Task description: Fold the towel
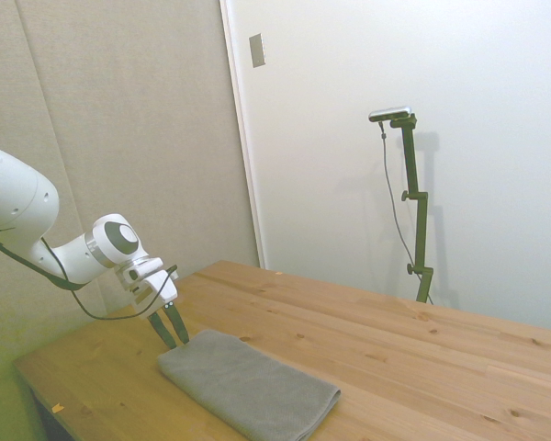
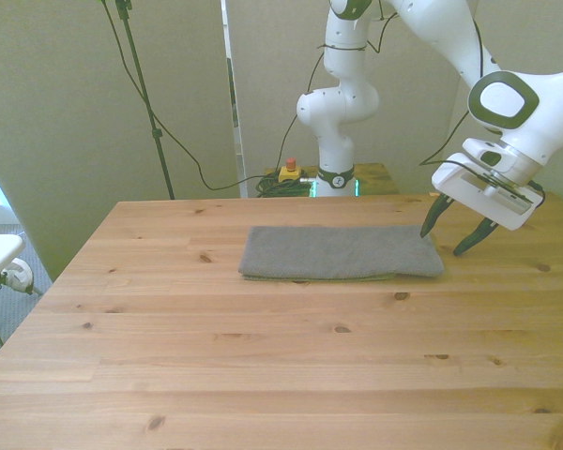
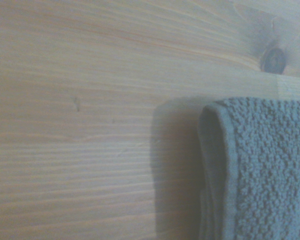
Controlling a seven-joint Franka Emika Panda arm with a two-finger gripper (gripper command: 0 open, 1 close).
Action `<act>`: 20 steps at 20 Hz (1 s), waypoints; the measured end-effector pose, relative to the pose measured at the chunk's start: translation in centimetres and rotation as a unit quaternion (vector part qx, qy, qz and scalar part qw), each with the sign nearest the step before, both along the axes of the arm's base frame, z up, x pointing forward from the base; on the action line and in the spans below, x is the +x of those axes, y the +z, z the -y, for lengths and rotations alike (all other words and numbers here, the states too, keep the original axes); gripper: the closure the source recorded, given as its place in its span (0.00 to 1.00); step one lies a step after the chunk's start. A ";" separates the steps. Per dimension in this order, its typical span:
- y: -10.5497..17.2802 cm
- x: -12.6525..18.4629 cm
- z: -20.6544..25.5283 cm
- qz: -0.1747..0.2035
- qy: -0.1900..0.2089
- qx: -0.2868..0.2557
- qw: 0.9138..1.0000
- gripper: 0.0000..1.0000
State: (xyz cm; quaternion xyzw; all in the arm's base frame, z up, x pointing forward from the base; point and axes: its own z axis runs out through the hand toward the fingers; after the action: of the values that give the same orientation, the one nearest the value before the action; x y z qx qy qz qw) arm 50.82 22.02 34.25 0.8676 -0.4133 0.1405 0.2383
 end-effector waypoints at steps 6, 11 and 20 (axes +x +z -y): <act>-0.3 0.0 0.3 -0.002 0.002 -0.016 1.000 0.00; -0.5 0.4 1.9 -0.004 -0.008 -0.031 0.999 0.00; -0.8 0.4 2.7 -0.003 -0.004 -0.047 0.999 1.00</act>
State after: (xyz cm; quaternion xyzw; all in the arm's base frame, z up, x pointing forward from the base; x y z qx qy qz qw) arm 51.17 19.35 33.48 0.8542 -0.4089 0.1559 0.2808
